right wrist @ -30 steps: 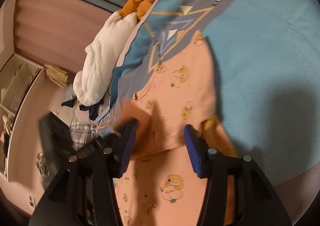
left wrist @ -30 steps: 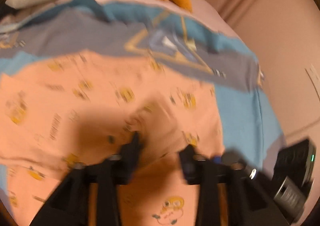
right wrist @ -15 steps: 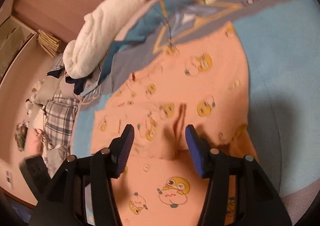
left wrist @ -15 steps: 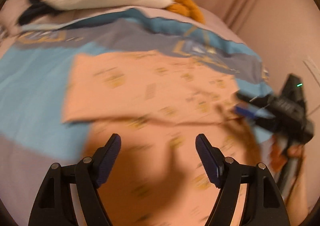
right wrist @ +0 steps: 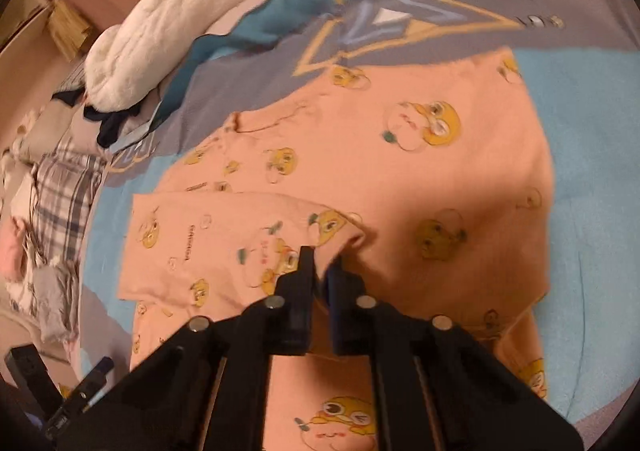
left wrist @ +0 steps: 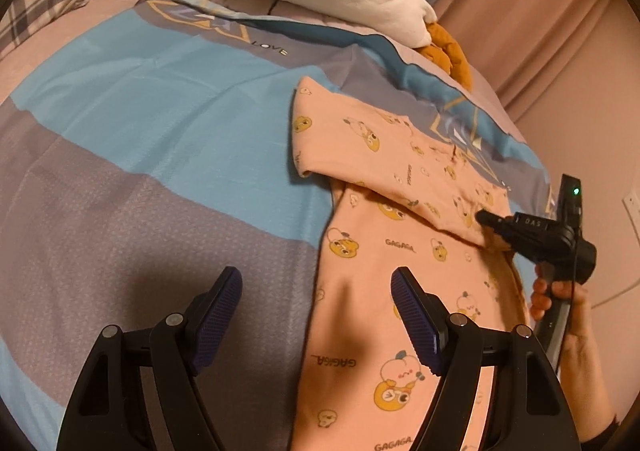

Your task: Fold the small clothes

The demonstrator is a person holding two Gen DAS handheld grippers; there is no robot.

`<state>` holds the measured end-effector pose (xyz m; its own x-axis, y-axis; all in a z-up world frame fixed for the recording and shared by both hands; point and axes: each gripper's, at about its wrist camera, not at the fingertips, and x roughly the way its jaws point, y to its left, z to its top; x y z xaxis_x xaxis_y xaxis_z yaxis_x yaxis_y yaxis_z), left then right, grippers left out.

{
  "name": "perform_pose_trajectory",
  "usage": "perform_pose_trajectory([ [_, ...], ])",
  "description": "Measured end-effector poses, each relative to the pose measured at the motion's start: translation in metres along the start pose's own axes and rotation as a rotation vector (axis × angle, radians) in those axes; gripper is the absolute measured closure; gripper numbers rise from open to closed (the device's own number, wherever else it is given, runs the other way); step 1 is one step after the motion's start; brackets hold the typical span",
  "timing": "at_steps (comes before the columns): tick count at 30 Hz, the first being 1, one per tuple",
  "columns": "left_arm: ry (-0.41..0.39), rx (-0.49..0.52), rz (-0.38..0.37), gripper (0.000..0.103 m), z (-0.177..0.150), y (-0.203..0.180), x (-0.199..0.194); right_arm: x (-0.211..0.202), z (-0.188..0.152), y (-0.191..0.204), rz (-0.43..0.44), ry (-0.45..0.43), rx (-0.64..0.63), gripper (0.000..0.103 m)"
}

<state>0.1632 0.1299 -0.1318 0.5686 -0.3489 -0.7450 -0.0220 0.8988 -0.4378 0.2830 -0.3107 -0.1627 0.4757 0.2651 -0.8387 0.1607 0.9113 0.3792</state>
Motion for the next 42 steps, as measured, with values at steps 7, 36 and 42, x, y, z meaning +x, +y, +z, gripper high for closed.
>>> perform_pose_trajectory([
  [7,0.016,0.016,0.003,0.027,-0.003,0.003,0.005,-0.056,0.028,0.007,-0.001,-0.165,-0.032,0.098],
  [36,0.088,0.347,0.068,0.042,0.067,-0.088,0.136,-0.026,-0.001,-0.063,-0.132,-0.043,-0.08,0.097],
  [42,0.116,0.307,0.043,0.04,0.059,-0.084,0.099,-0.063,-0.01,-0.072,-0.003,-0.057,0.078,0.062],
])
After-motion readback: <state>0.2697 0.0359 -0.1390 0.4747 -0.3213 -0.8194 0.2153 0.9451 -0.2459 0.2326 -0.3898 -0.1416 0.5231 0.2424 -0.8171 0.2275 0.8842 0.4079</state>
